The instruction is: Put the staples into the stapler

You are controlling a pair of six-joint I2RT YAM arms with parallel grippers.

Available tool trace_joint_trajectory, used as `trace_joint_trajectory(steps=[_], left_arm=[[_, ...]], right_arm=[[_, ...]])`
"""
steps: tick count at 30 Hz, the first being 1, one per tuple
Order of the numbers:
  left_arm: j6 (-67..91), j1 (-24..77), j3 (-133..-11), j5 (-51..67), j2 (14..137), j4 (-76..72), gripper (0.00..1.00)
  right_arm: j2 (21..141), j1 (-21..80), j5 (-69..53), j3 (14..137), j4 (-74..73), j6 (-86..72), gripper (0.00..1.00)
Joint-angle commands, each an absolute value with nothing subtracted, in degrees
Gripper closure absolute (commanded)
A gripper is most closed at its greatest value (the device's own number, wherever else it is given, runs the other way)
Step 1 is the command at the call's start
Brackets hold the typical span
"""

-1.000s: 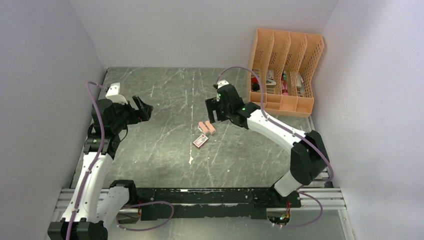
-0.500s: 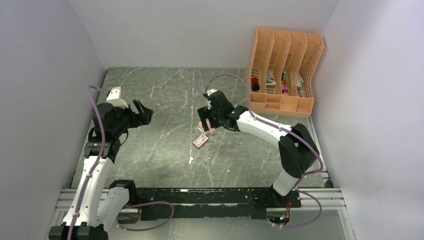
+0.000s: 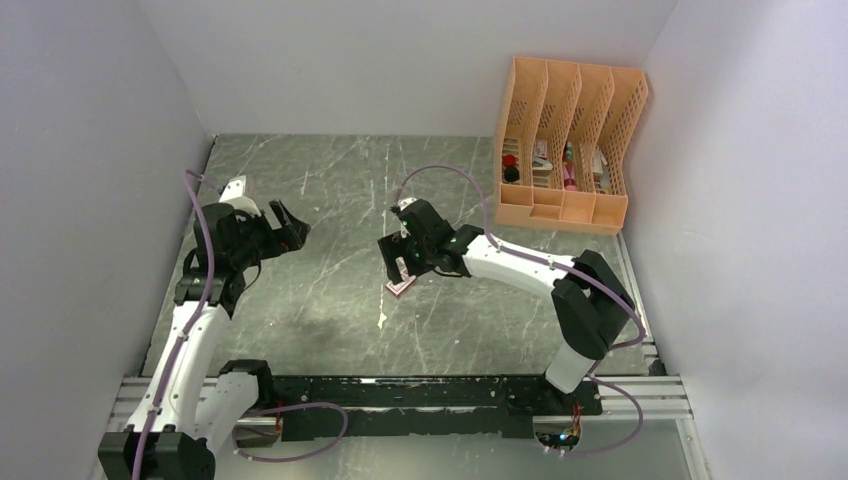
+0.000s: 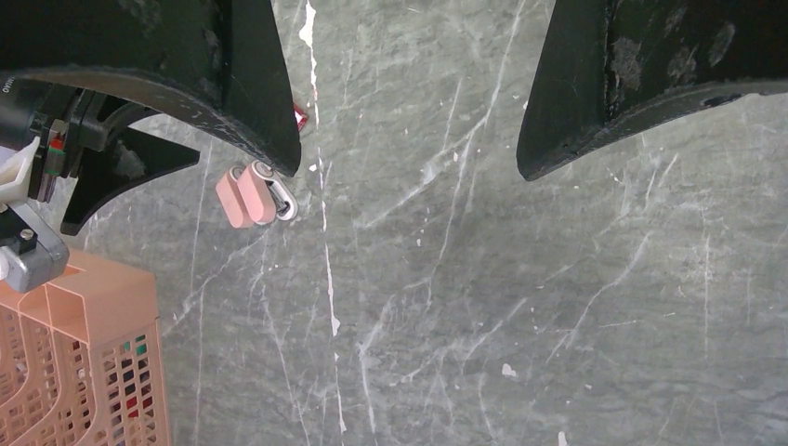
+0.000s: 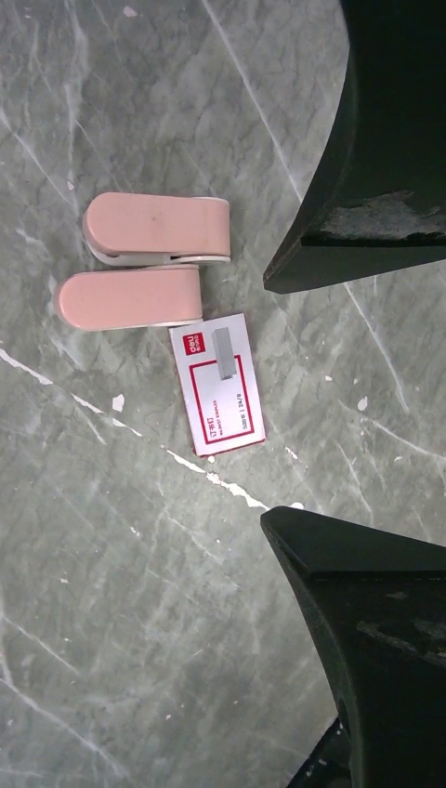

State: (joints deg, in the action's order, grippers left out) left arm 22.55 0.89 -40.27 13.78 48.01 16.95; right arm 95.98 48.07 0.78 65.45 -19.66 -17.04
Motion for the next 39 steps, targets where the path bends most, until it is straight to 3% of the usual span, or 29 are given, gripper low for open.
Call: trace_joint_trajectory(steps=[1, 25, 32, 39], left_arm=[[23.69, 1.21, -39.95, 15.26, 48.85, 16.64, 0.10], [24.85, 3.05, -38.96, 14.51, 50.66, 17.08, 0.11], [24.80, 3.49, -39.32, 14.77, 52.20, 16.87, 0.12], [24.94, 4.12, -39.55, 14.34, 53.43, 16.84, 0.12]], right_arm=[[97.31, 48.14, -0.08, 65.26, -19.01, -20.64, 0.09], [103.04, 49.25, 14.56, 72.23, -21.00, -21.90, 0.15], [102.13, 49.22, 14.24, 70.44, -19.76, -23.08, 0.29], [102.09, 49.22, 18.60, 70.67, -20.56, -22.48, 0.35]])
